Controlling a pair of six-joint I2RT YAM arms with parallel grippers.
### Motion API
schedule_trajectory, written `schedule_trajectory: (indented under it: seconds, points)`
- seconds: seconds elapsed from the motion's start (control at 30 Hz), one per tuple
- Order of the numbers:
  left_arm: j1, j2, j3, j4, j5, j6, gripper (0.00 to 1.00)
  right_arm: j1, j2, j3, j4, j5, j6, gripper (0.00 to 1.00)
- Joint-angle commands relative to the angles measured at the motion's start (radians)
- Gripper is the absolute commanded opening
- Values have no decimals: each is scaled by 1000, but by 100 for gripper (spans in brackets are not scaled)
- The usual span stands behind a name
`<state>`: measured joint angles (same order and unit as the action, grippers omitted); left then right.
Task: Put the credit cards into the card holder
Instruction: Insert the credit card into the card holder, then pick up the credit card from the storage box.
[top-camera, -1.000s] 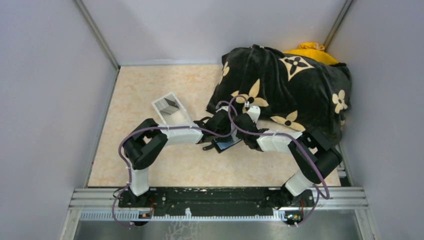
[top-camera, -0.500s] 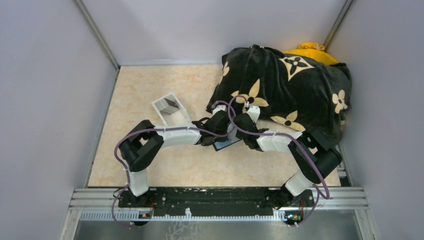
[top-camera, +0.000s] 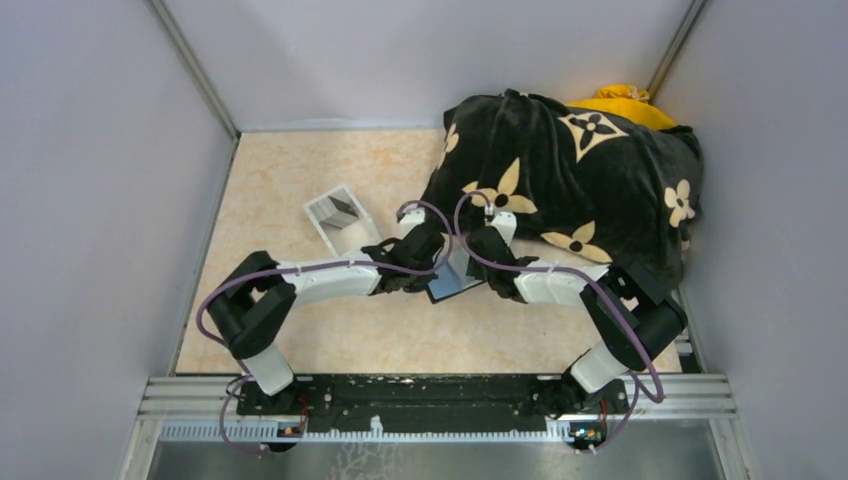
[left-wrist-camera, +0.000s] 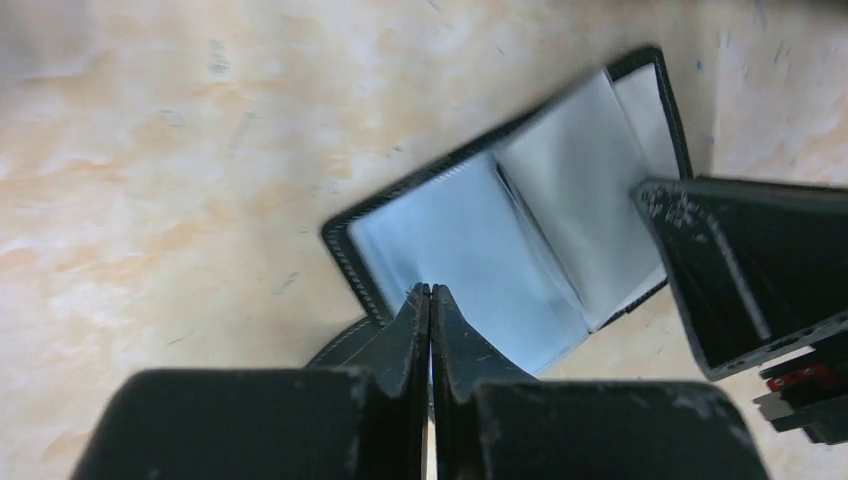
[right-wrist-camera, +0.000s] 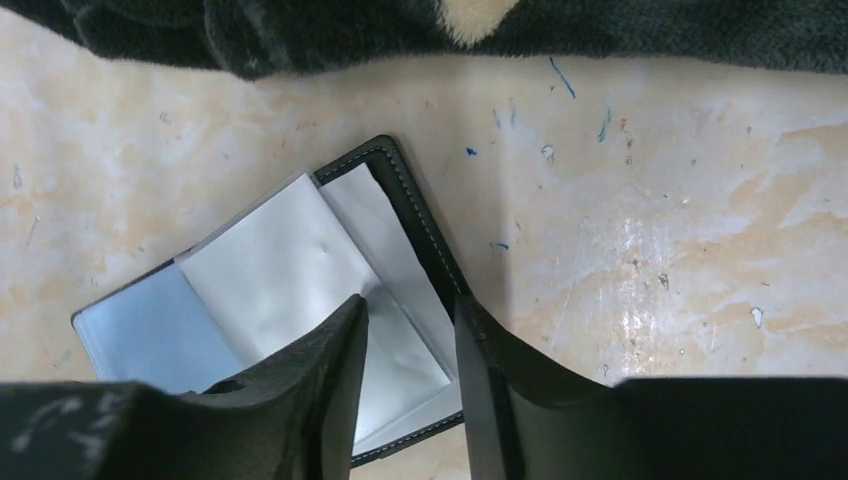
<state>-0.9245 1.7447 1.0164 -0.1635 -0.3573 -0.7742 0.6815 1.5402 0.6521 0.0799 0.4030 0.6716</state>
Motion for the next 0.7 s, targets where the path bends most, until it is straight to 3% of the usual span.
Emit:
schedule_trajectory:
  seconds: [0.0,0.37,0.67]
  points:
    - [26,-126,-32,-12,-115,-65,6,20,-16,21,-189,-21,-69,42]
    - [94,-330,-48,-68,-258,-98,36,75,-88,170,-249,40,-187,58]
    - [219,-503,-183,-105,-314,-275,47,139,-19,377,-276,29,-308,59]
